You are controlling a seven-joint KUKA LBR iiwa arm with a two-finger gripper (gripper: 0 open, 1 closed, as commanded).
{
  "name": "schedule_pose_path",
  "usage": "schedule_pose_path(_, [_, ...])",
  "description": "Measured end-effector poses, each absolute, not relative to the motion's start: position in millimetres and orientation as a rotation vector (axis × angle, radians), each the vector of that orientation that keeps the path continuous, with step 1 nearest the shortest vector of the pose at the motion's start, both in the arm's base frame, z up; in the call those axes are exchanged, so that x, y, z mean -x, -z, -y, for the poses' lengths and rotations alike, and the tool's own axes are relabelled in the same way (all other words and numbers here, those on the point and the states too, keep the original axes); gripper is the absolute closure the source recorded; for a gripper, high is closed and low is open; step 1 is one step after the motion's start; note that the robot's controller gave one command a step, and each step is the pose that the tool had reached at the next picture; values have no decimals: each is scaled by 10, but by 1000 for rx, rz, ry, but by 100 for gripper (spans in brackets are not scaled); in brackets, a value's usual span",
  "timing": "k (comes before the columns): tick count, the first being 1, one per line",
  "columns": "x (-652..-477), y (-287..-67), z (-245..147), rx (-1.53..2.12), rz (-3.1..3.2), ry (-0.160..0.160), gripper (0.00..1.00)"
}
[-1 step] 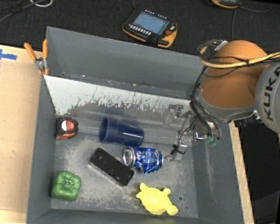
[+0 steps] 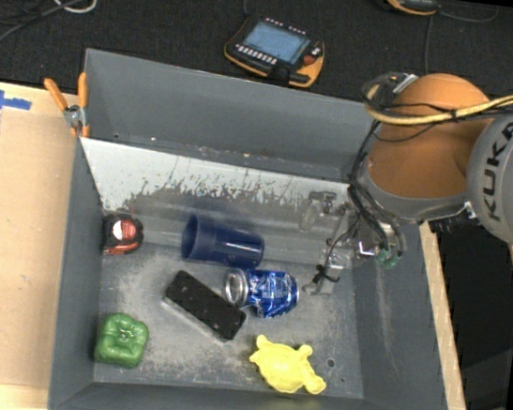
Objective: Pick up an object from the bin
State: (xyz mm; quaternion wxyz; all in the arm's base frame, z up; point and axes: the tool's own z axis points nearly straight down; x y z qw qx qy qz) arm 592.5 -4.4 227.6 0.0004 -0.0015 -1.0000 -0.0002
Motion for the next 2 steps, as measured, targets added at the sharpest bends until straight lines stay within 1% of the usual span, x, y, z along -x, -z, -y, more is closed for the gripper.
schedule_pose_path(1, [-5592,-1852,587,20,3137,0,0])
schedule_pose_path(2, [-5860,-1760,-62,45,3149,8,0])
